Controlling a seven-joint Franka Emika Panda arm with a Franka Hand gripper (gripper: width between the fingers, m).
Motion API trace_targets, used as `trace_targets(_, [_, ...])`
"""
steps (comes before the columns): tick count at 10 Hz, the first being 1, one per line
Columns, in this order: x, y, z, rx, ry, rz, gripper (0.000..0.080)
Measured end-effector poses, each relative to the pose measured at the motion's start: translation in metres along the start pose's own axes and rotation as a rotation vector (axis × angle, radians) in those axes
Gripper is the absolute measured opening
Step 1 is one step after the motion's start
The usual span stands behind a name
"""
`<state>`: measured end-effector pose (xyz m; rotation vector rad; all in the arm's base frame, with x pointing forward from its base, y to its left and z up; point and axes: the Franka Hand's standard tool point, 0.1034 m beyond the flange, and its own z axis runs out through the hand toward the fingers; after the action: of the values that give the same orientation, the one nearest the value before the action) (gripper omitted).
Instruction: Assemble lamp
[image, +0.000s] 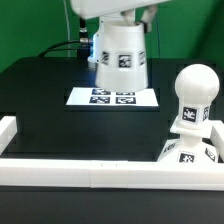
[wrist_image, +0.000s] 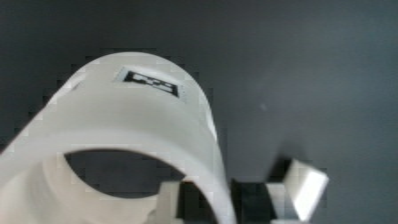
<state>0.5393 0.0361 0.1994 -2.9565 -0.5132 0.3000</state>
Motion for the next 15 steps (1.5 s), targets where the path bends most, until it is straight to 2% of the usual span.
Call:
trace_targets(1, [0.019,-0.011,-0.015,0.001,0.004,0.008,0.0045])
trace_targets(3, [0.047,-0.024,-0.040,0.008,-0.003,0.024,0.0045])
trace_targets(4, [0.056,-0.030,-0.048,0.006,0.004,0.036,0.0045])
trace_targets(5, [0.065,-0.036,-0.049,0.004,0.010,0.044,0.0045])
trace_targets(7, [0.069,-0.042,-0.044,0.000,0.017,0.046,0.0045])
trace_targets(9, [0.075,-0.044,-0.031,0.001,0.012,0.042,0.0045])
trace_targets(12, [0.093,-0.039,-0.009,0.006,-0.004,0.040,0.0045])
trace_targets(15, [0.093,-0.036,0.016,0.005,-0.005,0.039,0.0045])
